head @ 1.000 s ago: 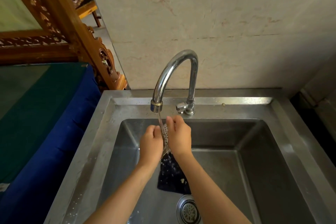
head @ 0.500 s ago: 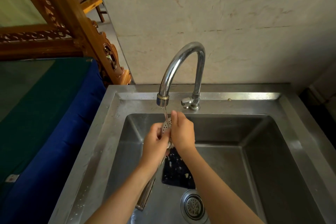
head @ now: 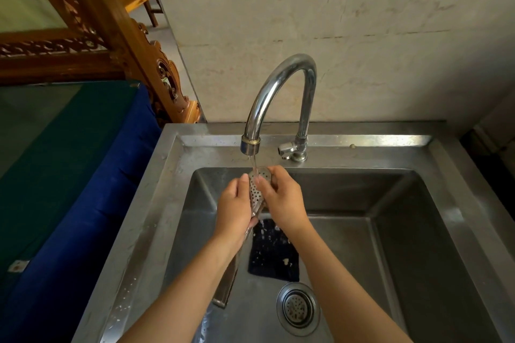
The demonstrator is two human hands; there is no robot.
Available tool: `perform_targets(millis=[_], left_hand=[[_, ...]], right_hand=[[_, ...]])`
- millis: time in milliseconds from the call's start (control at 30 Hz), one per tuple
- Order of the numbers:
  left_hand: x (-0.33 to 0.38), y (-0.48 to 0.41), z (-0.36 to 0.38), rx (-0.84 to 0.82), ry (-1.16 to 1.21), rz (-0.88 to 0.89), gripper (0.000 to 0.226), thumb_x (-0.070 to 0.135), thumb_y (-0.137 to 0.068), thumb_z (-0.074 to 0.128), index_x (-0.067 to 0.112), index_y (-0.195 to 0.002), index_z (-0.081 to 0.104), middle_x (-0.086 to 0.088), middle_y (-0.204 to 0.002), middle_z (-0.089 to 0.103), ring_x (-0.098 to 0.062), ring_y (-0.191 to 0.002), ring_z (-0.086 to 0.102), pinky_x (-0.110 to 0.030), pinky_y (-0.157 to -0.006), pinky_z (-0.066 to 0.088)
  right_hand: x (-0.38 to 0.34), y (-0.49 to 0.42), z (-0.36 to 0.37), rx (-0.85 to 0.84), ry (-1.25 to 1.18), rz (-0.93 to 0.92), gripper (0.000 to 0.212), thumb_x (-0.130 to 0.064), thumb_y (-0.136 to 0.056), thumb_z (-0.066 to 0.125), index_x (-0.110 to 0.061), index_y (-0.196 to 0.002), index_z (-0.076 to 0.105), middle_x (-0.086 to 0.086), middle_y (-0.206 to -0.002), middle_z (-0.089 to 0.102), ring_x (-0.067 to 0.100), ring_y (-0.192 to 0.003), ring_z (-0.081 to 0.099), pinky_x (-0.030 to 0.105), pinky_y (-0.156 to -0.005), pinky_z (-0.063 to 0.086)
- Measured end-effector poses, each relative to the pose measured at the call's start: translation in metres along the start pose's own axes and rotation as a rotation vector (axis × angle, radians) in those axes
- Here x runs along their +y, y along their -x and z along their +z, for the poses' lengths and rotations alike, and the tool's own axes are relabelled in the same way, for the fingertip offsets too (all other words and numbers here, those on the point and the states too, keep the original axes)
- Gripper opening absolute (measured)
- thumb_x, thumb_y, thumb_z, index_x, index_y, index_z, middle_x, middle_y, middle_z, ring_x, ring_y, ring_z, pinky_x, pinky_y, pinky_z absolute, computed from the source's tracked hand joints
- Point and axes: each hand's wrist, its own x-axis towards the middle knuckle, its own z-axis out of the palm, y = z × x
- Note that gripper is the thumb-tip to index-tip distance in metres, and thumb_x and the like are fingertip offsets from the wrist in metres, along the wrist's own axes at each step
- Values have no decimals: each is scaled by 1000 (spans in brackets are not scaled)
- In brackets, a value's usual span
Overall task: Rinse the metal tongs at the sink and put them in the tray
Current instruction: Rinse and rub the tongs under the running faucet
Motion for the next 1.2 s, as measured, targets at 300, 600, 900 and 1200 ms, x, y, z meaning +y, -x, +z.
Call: perform_targets(millis=[300,600,900,1200], left_hand=[[15,7,-2,-107,58,-17,24,35,-87,60,12,-87,59,3,-60,59,-2,-42,50,-14,-31,31],[23,12,-12,39,79,2,50,52,-90,43,10,-67,56,8,-36,42,-8,-27,35,-17,-27,28],[15,24,-29,54,222,-57,43,52,-89,47,23,-70,73,-4,-75,74,-19,-74,70,-32,-67,52],[11,6,-35,121,267,-117,51,52,-90,44,16,-55,52,5,-35,43,-9,-28,39,-17,-30,28]], right_hand=[[5,-8,-13,307,155,166,44,-39,-98,33,-14,-68,54,3,-65,58,16,-61,54,36,-62,47],[16,-1,-3,-134,180,73,77,-12,-78,70,-22,-140,25,-2,-130,36,10,-113,45,25,-90,43],[2,0,16,115,119,5,21,-25,-97,41,-16,-81,49,-7,-57,51,2,-46,46,14,-43,35],[-6,-2,-6,-378,-35,63,33,3,-88,51,-13,-115,44,-6,-95,61,-2,-66,56,17,-62,50]])
